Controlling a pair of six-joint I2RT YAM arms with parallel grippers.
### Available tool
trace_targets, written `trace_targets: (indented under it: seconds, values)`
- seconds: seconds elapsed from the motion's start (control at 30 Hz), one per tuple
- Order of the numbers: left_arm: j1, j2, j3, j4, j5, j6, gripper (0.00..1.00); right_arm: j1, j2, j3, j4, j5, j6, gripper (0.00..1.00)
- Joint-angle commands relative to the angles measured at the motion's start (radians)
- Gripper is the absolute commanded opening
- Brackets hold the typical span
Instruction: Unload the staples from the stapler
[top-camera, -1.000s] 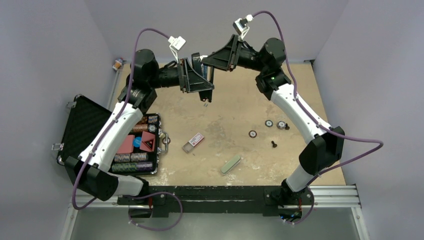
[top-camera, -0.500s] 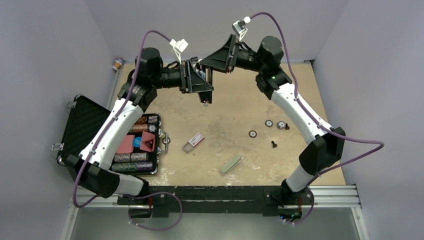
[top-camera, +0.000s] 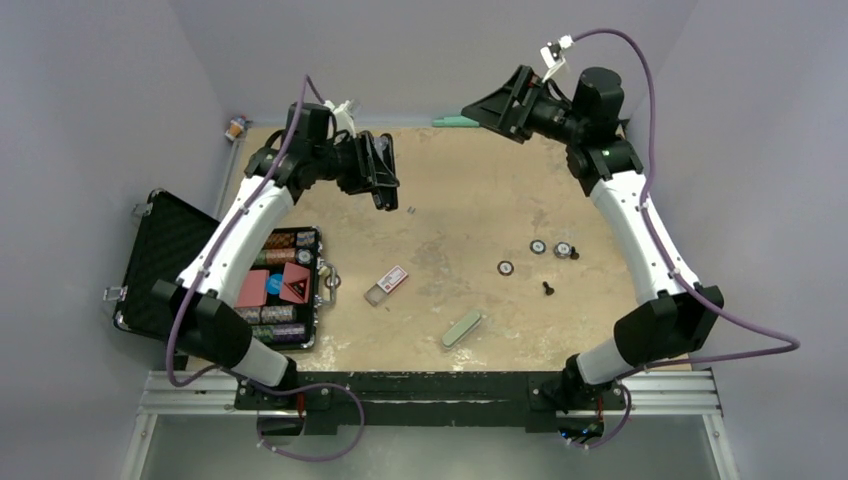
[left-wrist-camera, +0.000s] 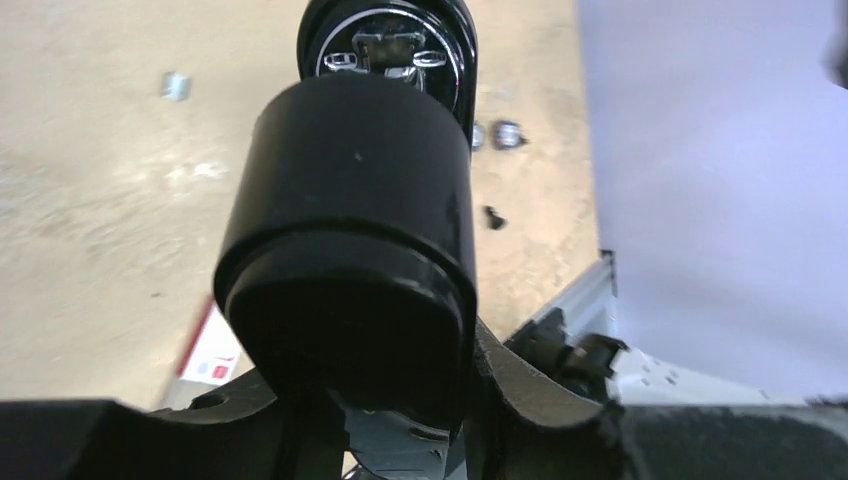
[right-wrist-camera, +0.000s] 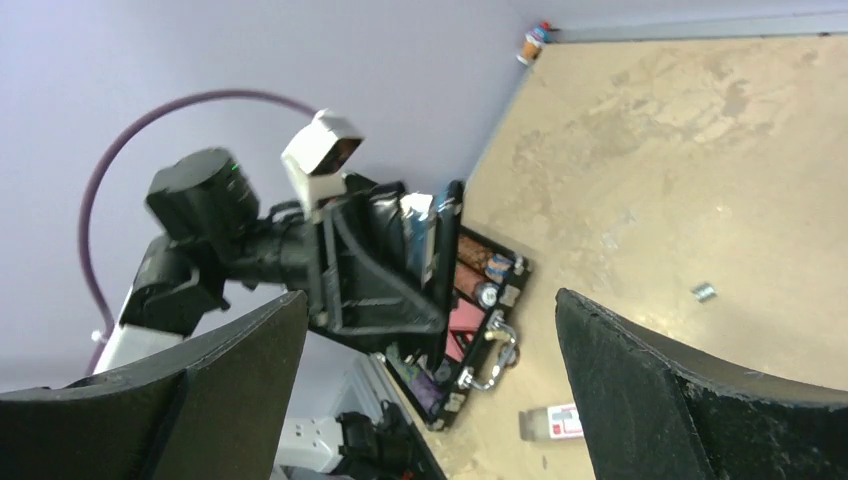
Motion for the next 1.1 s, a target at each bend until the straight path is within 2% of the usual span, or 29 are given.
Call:
trace_targets:
  seconds: [0.0,0.13,0.33,0.67,1.07]
  values:
    - [0.016,0.083,0.049,-0.048,-0.144,0.028,0.0,0.011,-0.051,-0.033,-0.131,0.052,-0.125,0.99]
    - [0.017,0.188,0.1,-0.119,-0.242,0.044,0.0,0.012,-0.089,-0.106,-0.128,0.066,-0.129,0.99]
    - [0.027,0.339,0.161,-0.193,-0.366,0.089,0.0,0.011,-0.119,-0.128,-0.189,0.111,-0.171,0.99]
    - [0.056,0.509,0.162,-0.137,-0.438,0.191,0.0,0.012,-0.125,-0.155,-0.208,0.125,-0.187,0.99]
    - [0.074,0.615,0.152,-0.108,-0.461,0.194,0.0,0.013,-0.101,-0.162,-0.242,0.129,-0.217,0.99]
